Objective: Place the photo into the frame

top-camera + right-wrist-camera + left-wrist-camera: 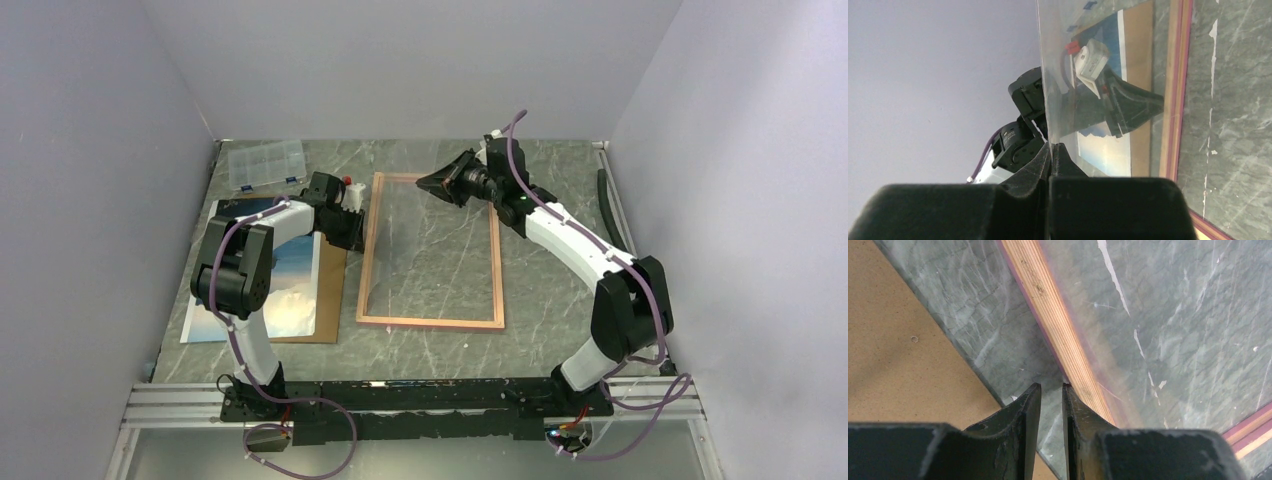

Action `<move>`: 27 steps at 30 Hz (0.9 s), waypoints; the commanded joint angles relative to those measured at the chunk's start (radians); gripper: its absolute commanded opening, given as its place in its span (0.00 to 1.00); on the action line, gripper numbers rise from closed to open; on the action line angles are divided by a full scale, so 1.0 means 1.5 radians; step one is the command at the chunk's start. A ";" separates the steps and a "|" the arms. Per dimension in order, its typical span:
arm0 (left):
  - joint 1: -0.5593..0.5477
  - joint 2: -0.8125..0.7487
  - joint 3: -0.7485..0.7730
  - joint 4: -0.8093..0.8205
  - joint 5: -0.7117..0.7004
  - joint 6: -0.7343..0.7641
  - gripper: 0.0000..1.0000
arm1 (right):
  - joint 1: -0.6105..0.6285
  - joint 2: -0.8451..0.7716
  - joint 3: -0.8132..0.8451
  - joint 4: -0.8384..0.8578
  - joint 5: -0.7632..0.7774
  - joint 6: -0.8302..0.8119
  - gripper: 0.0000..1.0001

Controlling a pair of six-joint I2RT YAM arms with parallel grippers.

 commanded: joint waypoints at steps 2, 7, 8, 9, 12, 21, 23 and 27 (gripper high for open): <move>-0.009 -0.020 -0.018 -0.018 0.027 -0.006 0.28 | 0.011 0.018 0.040 0.040 0.018 0.007 0.00; -0.009 -0.019 -0.023 -0.017 0.026 -0.006 0.28 | 0.018 0.030 0.063 0.044 0.025 0.015 0.00; -0.008 -0.018 -0.023 -0.016 0.026 -0.007 0.28 | 0.021 0.032 0.072 0.042 0.027 0.016 0.00; -0.009 -0.018 -0.022 -0.017 0.026 -0.008 0.28 | 0.026 0.037 0.086 0.036 0.029 0.012 0.00; -0.009 -0.018 -0.018 -0.020 0.025 -0.009 0.28 | 0.036 0.048 0.124 0.012 0.032 0.000 0.00; -0.009 -0.018 -0.017 -0.022 0.021 -0.009 0.28 | 0.044 0.040 0.128 0.007 0.045 0.002 0.00; -0.009 -0.018 -0.017 -0.021 0.021 -0.009 0.27 | 0.044 0.036 0.129 0.003 0.051 0.003 0.00; -0.009 -0.019 -0.018 -0.022 0.021 -0.008 0.27 | 0.044 0.023 0.123 0.002 0.059 0.001 0.00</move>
